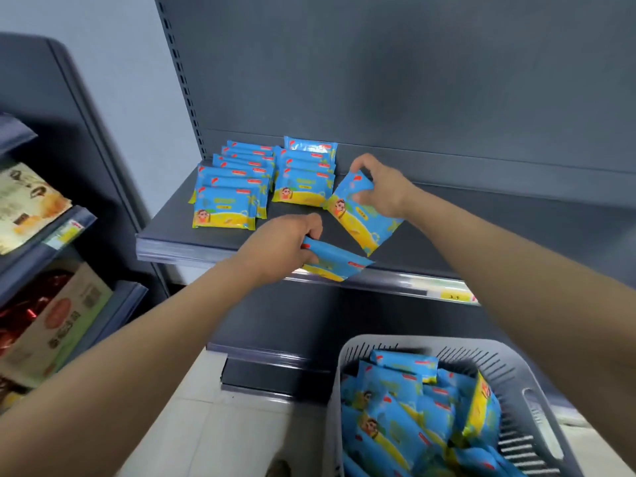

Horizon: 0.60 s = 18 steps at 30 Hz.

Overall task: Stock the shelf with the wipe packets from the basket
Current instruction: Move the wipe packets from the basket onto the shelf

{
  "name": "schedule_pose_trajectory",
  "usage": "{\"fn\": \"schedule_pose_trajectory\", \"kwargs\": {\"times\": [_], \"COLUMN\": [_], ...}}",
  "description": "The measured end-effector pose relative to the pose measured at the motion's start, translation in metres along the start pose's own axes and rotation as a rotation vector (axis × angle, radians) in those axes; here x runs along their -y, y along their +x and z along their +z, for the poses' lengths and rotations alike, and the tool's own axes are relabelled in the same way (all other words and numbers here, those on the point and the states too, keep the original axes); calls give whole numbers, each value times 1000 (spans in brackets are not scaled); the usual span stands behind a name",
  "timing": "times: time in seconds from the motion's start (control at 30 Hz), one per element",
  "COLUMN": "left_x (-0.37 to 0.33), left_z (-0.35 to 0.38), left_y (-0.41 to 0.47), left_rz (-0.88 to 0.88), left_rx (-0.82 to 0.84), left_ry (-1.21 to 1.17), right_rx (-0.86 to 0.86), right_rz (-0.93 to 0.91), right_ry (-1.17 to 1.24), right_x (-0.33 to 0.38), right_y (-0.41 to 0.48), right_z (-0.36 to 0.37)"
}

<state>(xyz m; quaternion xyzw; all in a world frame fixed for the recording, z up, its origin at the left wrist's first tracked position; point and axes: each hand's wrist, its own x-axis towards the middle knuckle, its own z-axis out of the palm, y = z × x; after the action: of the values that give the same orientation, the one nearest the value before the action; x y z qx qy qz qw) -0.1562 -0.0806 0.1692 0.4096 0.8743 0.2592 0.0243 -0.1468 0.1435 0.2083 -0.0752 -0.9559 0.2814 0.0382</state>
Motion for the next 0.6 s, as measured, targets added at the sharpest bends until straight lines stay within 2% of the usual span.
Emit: {"fn": "schedule_pose_trajectory", "kwargs": {"times": [0.2, 0.47, 0.6], "left_x": [62, 103, 117], "left_z": [-19, -25, -26], "left_y": [19, 50, 67], "left_rz": [-28, -66, -122], "left_rx": [-61, 33, 50], "left_ry": [-20, -204, -282], "right_rx": [152, 279, 272], "right_rz": [-64, -143, -201], "right_ry": [-69, -486, -513], "right_x": [21, 34, 29], "right_y": [70, 145, 165], "right_z": [32, 67, 65]}}
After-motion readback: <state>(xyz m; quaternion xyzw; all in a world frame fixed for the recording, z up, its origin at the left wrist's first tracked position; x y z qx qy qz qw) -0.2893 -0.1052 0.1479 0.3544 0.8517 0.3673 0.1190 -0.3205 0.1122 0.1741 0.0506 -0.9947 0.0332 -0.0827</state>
